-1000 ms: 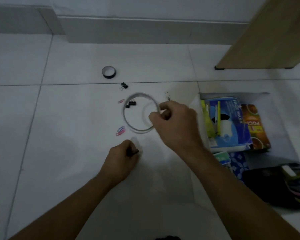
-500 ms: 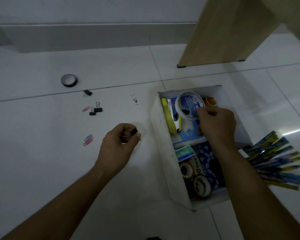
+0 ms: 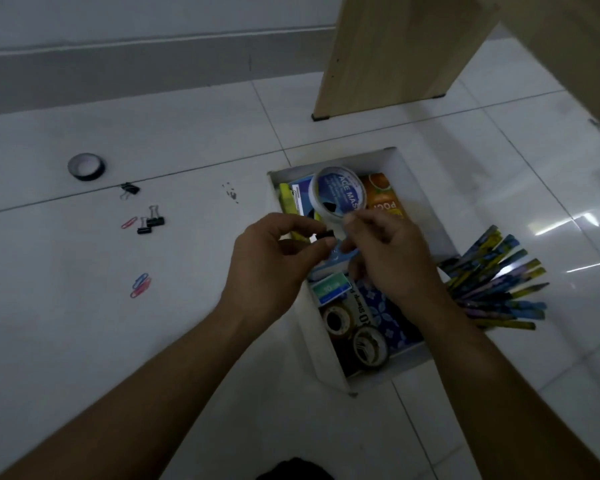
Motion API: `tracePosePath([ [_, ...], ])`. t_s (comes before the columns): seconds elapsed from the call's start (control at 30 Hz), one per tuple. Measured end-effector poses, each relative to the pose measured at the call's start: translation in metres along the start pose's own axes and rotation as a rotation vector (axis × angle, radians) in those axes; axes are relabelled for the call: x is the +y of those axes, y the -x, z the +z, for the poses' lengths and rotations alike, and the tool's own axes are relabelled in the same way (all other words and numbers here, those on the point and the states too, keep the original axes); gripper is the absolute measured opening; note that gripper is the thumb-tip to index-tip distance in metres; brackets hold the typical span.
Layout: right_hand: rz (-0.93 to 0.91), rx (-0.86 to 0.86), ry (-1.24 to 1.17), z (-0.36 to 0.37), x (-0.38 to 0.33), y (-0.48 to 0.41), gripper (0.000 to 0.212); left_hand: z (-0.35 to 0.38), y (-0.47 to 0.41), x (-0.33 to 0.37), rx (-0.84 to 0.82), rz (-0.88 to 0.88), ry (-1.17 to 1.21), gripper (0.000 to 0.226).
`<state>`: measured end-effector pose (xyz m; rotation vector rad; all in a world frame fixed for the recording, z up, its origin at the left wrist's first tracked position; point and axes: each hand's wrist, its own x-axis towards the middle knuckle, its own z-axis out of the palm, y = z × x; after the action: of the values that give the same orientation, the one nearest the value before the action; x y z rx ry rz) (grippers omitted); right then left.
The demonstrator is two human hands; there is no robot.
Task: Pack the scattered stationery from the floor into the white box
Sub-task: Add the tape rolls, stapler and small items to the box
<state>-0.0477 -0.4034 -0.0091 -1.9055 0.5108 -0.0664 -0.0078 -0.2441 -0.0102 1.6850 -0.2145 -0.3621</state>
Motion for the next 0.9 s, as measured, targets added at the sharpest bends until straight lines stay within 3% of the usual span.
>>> tracePosePath([
  [0.1, 0.049, -0.236, -0.099, 0.002, 0.004, 0.016, 0.013, 0.009, 0.002, -0.003, -0.04, 0.095, -0.192, 0.009],
  [0.23, 0.099, -0.192, -0.194, -0.004, 0.016, 0.025, 0.015, 0.013, 0.01, -0.01, -0.036, 0.261, -0.475, 0.02],
  [0.33, 0.114, -0.175, -0.089, -0.008, 0.023, 0.03, 0.011, 0.008, 0.014, -0.019, 0.026, 0.255, -0.563, 0.032],
  [0.43, 0.091, -0.217, 0.069, -0.008, 0.024, 0.039, 0.022, 0.0, 0.015, -0.03, 0.065, 0.198, -0.525, 0.039],
  [0.6, -0.171, -0.369, 0.632, -0.011, 0.022, 0.047, 0.052, -0.001, 0.019, -0.04, 0.023, 0.123, -0.398, 0.037],
  [0.8, -0.236, -0.107, 0.419, -0.011, 0.014, 0.04, 0.047, -0.003, 0.021, -0.041, 0.026, 0.102, -0.29, 0.033],
  [0.9, -0.248, -0.061, 0.286, 0.007, 0.003, 0.037, 0.042, -0.009, 0.024, -0.044, 0.053, 0.079, -0.264, 0.028],
])
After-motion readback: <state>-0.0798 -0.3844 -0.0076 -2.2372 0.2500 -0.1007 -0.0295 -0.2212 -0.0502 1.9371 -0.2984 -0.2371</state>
